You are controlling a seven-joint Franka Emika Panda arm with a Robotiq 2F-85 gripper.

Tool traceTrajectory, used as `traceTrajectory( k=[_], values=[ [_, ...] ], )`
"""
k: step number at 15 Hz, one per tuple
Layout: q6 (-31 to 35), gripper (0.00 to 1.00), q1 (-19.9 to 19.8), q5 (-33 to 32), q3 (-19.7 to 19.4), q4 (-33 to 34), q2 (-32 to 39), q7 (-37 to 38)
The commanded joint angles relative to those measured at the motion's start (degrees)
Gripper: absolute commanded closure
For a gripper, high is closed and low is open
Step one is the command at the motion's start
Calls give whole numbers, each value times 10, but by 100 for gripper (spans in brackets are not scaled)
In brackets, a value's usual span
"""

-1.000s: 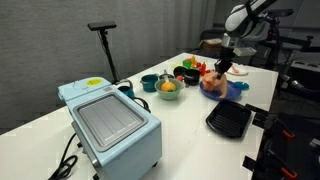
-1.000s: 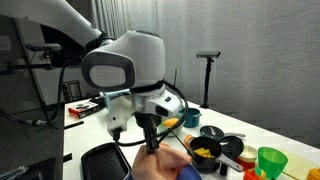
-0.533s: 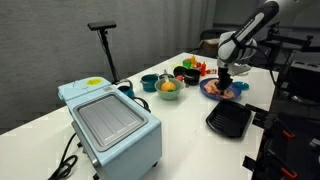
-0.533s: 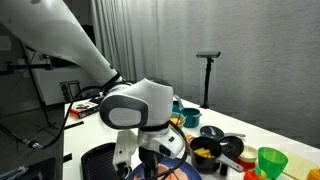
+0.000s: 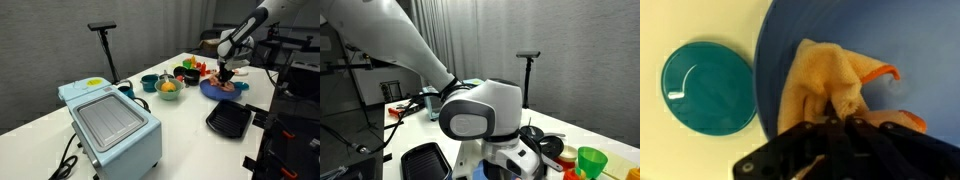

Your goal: Use the orange towel to wipe the black pot, green bowl and blue plate

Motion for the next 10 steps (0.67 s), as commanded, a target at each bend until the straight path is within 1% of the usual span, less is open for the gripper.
traceTrajectory(
  k=[1, 4, 10],
  values=[
    [3, 99, -33, 34, 10, 53, 31, 2],
    [11, 99, -39, 54, 22, 55, 29, -4],
    [41, 99, -26, 63, 56, 19, -2, -30]
  ],
)
